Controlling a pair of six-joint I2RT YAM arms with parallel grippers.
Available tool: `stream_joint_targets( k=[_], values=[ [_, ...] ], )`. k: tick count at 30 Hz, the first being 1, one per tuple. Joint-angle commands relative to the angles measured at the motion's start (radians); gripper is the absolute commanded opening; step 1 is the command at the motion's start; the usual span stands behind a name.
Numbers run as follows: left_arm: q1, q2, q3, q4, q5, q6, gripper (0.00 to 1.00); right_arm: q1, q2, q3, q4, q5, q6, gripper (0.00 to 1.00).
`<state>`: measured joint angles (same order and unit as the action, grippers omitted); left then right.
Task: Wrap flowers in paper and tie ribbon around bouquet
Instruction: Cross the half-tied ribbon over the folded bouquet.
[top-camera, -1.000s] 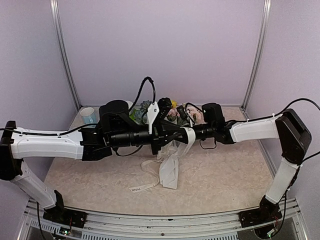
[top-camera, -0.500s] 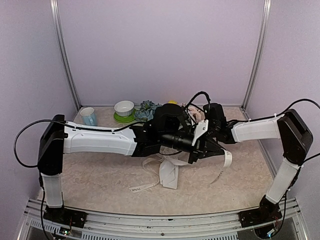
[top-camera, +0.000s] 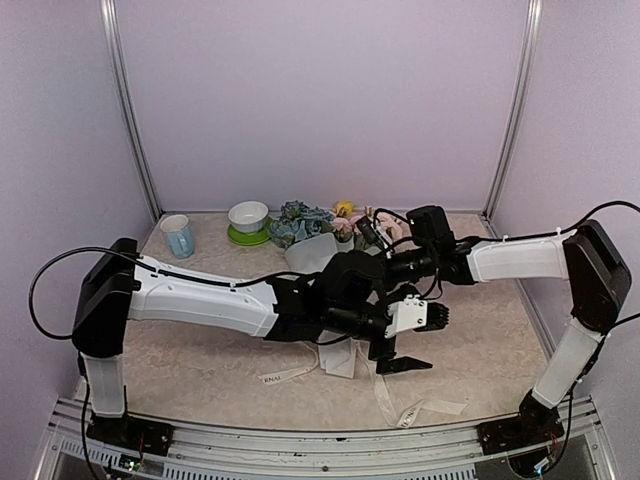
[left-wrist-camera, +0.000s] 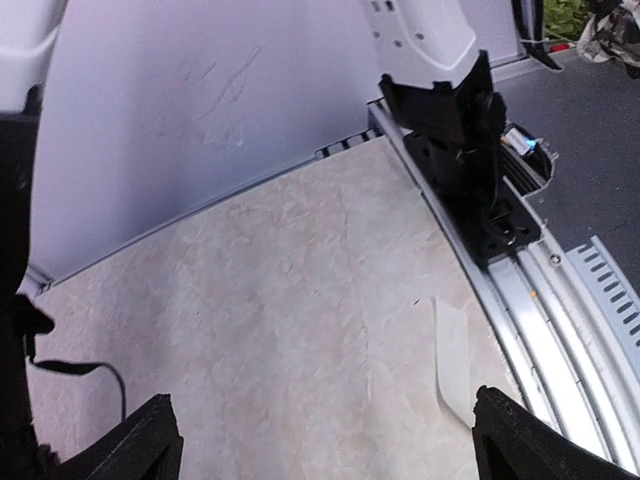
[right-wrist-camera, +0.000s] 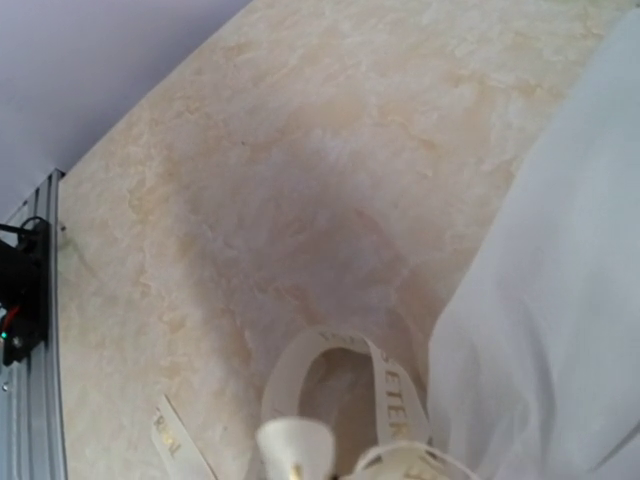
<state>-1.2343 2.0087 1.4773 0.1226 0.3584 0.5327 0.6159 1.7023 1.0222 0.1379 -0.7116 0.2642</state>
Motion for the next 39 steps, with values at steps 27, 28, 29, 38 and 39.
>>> stream_joint_targets(
  k=[27, 28, 29, 38, 39],
  values=[
    [0.438, -0.252, -0.625, 0.562, 0.061, -0.345, 0.64, 0.087, 0.028, 0.096, 0.01, 0.038, 0.011, 0.0],
    [0.437, -0.24, -0.624, 0.582, 0.064, -0.345, 0.61, 0.087, 0.029, 0.094, 0.014, 0.036, 0.012, 0.0],
    [0.436, -0.226, -0.616, 0.588, 0.072, -0.345, 0.59, 0.087, 0.029, 0.095, 0.015, 0.031, 0.012, 0.0],
    [0.431, -0.136, -0.538, 0.622, 0.086, -0.4, 0.37, 0.087, 0.028, 0.099, 0.01, 0.003, -0.007, 0.0],
    [0.431, -0.129, -0.532, 0.627, 0.096, -0.401, 0.35, 0.087, 0.028, 0.098, 0.008, 0.0, -0.007, 0.0]
  ],
)
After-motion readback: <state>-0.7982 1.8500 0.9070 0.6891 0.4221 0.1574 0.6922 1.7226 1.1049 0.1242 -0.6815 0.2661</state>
